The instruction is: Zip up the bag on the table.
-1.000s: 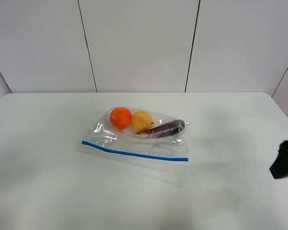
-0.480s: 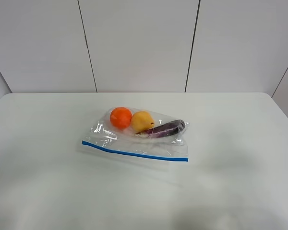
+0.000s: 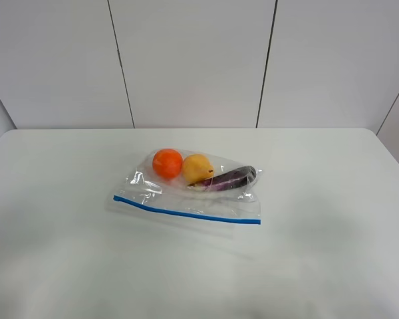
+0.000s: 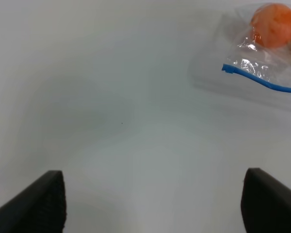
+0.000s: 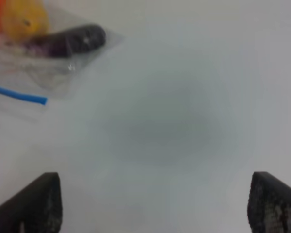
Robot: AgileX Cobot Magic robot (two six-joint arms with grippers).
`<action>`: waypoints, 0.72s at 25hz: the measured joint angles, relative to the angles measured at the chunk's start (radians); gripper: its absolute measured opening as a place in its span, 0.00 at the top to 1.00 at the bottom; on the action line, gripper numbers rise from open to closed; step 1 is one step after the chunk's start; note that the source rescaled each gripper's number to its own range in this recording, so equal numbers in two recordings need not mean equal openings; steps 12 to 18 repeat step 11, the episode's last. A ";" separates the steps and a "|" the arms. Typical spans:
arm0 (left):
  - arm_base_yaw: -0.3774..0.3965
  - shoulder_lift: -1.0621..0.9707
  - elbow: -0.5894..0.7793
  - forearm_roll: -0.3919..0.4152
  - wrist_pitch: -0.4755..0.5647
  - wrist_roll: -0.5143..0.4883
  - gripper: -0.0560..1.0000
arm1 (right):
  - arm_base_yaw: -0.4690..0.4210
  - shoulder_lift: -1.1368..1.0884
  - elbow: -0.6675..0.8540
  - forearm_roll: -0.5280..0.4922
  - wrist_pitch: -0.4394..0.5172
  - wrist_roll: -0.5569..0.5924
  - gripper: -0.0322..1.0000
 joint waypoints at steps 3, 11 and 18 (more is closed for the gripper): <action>0.000 0.000 0.000 0.000 0.000 0.000 0.14 | 0.001 -0.077 0.000 0.000 0.000 0.001 0.05; 0.000 0.000 0.000 0.000 0.000 0.000 0.14 | 0.002 -0.094 -0.001 0.000 0.001 0.001 0.06; 0.000 0.000 0.000 0.000 0.000 0.000 0.14 | 0.002 -0.094 -0.001 0.000 0.001 0.001 0.06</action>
